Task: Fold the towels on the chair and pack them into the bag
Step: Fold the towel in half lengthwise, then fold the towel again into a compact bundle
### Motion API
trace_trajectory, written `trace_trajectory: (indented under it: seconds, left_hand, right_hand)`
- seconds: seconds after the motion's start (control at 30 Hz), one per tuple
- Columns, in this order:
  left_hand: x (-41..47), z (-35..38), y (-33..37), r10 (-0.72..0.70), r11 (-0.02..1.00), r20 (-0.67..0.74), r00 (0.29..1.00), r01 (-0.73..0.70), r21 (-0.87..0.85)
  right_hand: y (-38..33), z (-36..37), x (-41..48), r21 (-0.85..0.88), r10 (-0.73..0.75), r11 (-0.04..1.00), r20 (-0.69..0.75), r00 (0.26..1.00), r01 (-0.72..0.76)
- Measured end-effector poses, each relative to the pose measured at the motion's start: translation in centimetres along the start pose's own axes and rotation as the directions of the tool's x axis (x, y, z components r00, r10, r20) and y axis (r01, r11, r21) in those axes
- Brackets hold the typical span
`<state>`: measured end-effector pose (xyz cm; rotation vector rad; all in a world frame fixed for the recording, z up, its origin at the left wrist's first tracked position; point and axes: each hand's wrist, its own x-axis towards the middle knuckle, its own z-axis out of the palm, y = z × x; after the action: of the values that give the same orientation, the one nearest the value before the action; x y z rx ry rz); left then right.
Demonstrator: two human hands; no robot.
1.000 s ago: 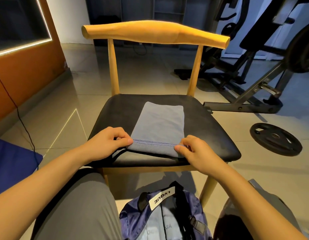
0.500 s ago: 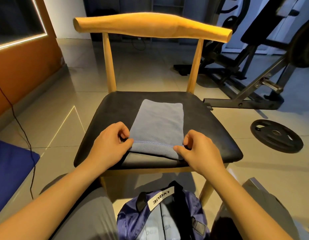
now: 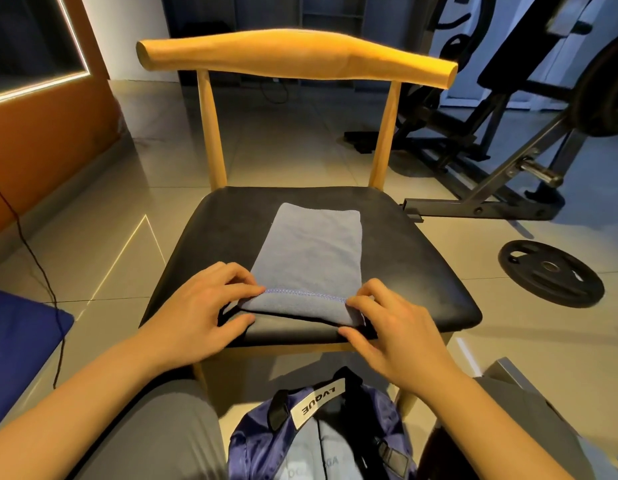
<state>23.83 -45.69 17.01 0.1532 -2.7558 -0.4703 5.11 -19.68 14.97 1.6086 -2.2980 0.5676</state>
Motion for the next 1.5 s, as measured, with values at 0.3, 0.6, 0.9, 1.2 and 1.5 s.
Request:
trace_trajectory:
  seconds: [0.3,0.6,0.9,1.2,1.5]
  left_hand:
    - [1.7,0.2,0.4,-0.179,0.958,0.003,0.984,0.175,-0.227]
    - [3.4,0.7,1.2,-0.446,0.874,-0.029,0.894,0.428,-0.231]
    - [2.5,1.0,0.5,-0.287,0.896,-0.149,0.946,0.209,-0.392]
    - [2.4,0.7,0.2,-0.2,0.949,-0.075,0.977,0.174,-0.261]
    - [4.5,1.4,0.8,-0.413,0.881,-0.012,0.911,0.396,-0.259]
  right_hand:
    - [-0.2,-0.5,1.0,0.222,0.15,0.96,0.104,0.983,-0.17]
    - [0.8,-1.3,4.7,0.209,0.412,0.852,0.299,0.861,-0.481]
    - [0.8,0.3,1.8,0.298,0.178,0.943,-0.079,0.981,-0.147]
    - [1.1,-0.7,2.6,0.246,0.148,0.956,0.053,0.988,-0.157]
    - [2.3,-2.0,5.8,0.361,0.411,0.767,0.36,0.838,-0.531]
